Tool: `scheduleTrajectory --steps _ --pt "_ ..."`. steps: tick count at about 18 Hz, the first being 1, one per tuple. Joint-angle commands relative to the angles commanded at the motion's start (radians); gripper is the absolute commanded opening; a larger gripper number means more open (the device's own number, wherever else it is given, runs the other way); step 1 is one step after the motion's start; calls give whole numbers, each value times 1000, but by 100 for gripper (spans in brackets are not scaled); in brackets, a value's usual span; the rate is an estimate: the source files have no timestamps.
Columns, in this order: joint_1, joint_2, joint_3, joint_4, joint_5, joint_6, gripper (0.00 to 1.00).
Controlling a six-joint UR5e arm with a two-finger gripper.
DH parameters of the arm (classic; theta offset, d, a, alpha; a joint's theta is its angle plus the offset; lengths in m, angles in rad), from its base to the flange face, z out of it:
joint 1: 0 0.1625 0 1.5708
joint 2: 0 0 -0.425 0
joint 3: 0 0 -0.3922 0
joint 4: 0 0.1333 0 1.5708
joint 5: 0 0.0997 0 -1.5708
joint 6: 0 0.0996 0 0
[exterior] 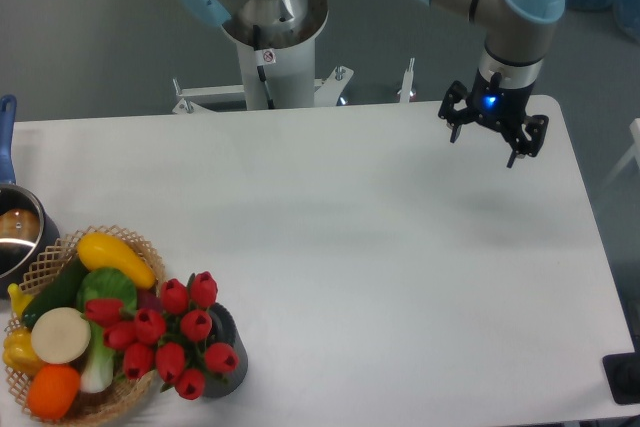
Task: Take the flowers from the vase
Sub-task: 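Move the open gripper from its start pose toward the tulip vase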
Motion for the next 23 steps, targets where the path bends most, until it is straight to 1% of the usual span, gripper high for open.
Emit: scheduleTrajectory --steps 6,8,12,13,16,18,20,23 --pt "-5 3 3 0 2 0 100" --pt "-8 6 -5 0 6 -12 100" --pt "-8 46 -31 -2 -6 -17 100" --pt "-9 54 -44 0 -24 -18 100" --pt "-15 115 -107 12 -72 -21 100" --pt "-20 146 -121 12 -75 -46 100" --pt "-29 155 -121 6 -83 -48 100" --pt "-64 155 -121 8 -106 -49 100"
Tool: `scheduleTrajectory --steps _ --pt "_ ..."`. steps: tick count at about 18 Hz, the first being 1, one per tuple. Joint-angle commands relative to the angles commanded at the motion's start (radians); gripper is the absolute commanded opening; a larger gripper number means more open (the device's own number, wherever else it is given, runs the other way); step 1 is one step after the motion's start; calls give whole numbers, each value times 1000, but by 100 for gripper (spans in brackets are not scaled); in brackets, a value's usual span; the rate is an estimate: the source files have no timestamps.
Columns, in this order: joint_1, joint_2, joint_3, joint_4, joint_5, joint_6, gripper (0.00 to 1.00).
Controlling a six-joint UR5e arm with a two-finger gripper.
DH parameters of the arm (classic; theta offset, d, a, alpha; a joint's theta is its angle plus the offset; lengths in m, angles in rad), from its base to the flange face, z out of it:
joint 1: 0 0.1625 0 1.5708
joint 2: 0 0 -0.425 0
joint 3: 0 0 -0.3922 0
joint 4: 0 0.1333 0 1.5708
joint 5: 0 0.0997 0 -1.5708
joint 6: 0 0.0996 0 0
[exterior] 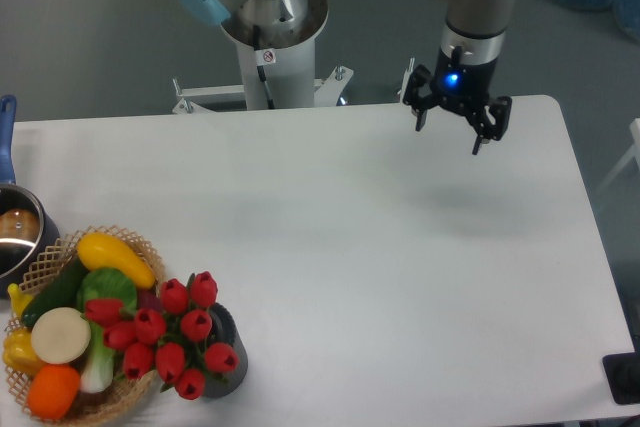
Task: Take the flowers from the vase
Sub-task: 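Move the open gripper from its start pose toward the tulip vase, then lower the open gripper over the red tulip stems above the vase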
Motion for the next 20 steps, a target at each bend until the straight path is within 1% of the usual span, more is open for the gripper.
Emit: scheduleTrajectory --steps 2,4,5,7,9,11,14,16,18,20 --pt "-17 0 0 2 -12 0 100" --pt "-28 8 -5 2 -58 -3 100" --pt "-31 17 -18 6 -93 -17 100" --pt "-48 17 -25 43 -153 -23 100" --pt "-75 11 -28 75 -186 -26 100" --pt "-101 2 -22 78 -245 -28 100" --pt "-115 -17 -17 78 -366 -61 100" --pt "-130 -41 -2 78 -455 -80 100" --pt "-150 -63 21 80 -498 -103 100" --pt "-195 -101 55 80 -517 -133 100"
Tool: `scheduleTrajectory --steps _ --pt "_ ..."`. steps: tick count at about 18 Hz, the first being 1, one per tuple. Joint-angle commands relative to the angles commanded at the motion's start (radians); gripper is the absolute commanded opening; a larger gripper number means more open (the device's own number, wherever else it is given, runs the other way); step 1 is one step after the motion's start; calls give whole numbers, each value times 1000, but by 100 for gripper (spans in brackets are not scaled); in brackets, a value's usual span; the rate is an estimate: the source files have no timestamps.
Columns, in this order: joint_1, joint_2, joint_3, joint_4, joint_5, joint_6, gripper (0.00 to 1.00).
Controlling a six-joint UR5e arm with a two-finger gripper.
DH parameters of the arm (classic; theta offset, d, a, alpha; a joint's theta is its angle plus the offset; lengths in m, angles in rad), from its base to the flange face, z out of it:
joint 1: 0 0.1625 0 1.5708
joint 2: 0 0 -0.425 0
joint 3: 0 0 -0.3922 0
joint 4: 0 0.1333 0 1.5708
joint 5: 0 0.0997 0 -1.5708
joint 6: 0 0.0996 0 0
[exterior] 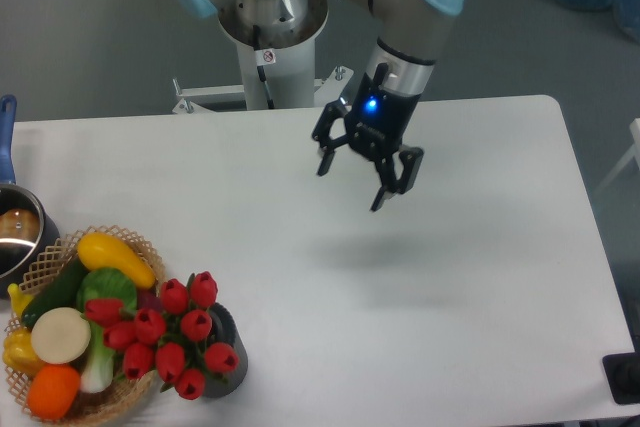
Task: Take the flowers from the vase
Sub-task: 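Lower the open gripper over the red tulip stems above the vase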
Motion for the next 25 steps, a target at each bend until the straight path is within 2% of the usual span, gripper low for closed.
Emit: scheduleTrajectory --steps 6,8,11,15,25 --pt "-42 -100 133 0 -120 -155 100" --pt "-65 -126 161 26 -123 -210 100" --pt "-94 -154 164 98 -132 -265 100" --pt "-97 -186 169 133 -186 -269 100" --pt "-149 -250 190 150 -250 -267 100"
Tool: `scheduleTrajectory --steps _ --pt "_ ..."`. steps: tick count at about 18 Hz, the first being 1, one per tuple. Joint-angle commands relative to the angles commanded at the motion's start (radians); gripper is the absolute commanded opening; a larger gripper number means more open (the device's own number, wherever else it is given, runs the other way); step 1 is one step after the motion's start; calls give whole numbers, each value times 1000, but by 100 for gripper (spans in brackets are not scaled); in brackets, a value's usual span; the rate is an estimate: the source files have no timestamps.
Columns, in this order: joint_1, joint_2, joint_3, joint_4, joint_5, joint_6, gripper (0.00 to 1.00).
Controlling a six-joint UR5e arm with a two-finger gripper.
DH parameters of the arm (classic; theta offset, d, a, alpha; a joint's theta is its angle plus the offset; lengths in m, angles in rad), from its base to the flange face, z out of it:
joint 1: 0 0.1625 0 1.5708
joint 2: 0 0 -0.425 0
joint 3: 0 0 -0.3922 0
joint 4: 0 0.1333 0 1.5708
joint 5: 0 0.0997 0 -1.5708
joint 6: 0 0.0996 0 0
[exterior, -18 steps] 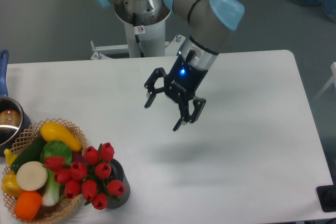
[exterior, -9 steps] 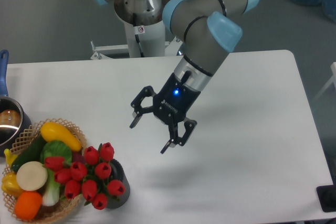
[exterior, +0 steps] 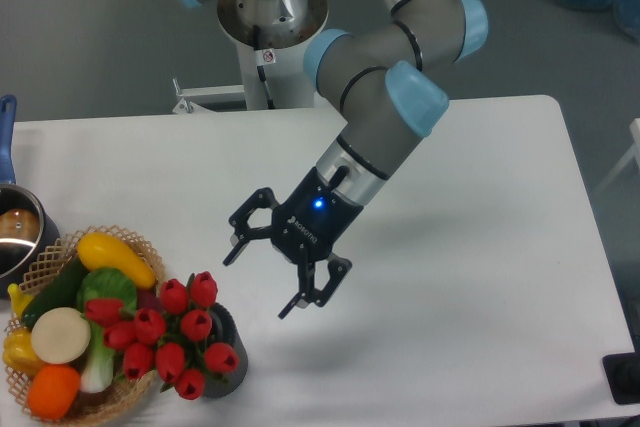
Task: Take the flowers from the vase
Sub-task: 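Lower the open gripper over the red tulip stems above the vase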
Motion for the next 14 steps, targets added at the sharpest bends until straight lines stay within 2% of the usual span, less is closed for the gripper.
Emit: scheduleTrajectory --steps 5,14 --pt "-15 -35 8 37 -28 -2 100" --pt "-55 -46 11 38 -75 -21 100"
